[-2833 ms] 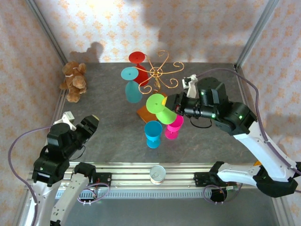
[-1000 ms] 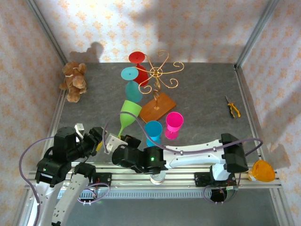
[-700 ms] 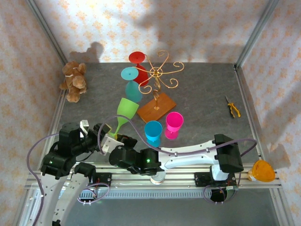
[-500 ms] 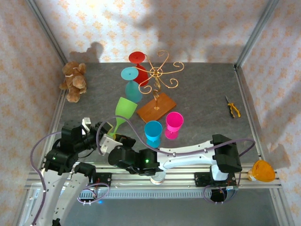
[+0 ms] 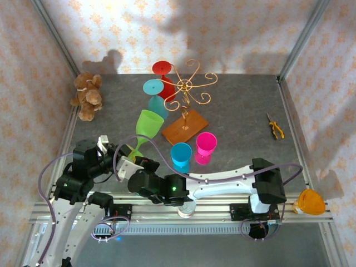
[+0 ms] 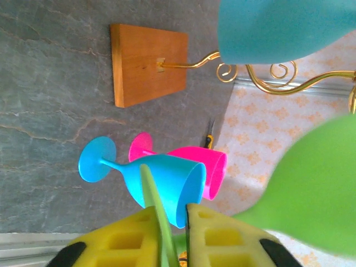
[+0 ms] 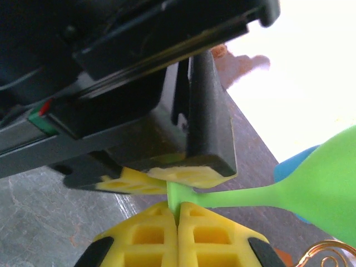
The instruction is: Take the wine glass off the wine glass rack
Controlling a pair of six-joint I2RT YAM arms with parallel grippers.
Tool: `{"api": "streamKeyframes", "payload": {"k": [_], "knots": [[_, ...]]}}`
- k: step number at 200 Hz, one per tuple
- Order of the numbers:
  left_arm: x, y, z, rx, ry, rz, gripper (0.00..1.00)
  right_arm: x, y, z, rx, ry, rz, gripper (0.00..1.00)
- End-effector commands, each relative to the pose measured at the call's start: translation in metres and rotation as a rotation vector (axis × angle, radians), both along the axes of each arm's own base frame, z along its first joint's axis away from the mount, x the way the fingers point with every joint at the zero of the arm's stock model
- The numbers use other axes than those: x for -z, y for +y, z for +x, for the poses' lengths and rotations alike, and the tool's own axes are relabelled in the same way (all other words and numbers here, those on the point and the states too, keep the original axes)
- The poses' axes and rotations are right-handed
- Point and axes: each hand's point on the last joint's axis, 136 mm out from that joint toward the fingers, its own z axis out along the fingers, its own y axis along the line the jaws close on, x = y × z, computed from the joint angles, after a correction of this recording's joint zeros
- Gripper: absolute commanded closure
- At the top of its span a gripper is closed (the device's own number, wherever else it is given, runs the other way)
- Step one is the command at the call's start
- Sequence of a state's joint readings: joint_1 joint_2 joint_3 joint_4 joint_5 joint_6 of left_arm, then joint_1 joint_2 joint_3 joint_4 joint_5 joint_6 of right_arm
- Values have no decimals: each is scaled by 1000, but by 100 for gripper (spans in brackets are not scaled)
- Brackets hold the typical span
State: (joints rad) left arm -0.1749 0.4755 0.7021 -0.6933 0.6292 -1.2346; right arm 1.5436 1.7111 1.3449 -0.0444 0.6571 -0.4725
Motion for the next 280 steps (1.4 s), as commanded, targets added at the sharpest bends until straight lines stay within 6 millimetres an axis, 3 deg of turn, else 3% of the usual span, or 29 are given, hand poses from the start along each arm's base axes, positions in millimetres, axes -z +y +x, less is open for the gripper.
{"api": "streamKeyframes", "payload": {"k": [1, 12, 32, 64, 92, 127, 175, 246, 280], "knots": [[-1, 0, 4, 8, -30, 17, 94, -72, -3, -8, -29, 27, 220, 100], [0, 0, 4, 7, -31, 22, 100, -80, -6, -9, -34, 39, 243, 100], [-1, 1, 6, 4, -45, 24, 100, -97, -8, -14, -67, 78, 277, 100], [-6, 3, 8, -6, -90, 33, 100, -109, -14, -16, -69, 161, 263, 70], [-8, 3, 12, -13, -128, 26, 100, -122, -24, -22, -63, 300, 302, 61], [-7, 3, 14, 1, -183, 42, 100, -151, -32, -35, -95, 553, 384, 55], [-7, -1, 15, 35, -237, 49, 100, -167, -54, -23, -19, 791, 453, 53], [-16, -7, 18, 51, -344, 4, 100, -184, -119, 16, 120, 959, 665, 48], [-19, -10, 22, 64, -379, -11, 100, -173, -148, 35, 191, 1043, 770, 45]]}}
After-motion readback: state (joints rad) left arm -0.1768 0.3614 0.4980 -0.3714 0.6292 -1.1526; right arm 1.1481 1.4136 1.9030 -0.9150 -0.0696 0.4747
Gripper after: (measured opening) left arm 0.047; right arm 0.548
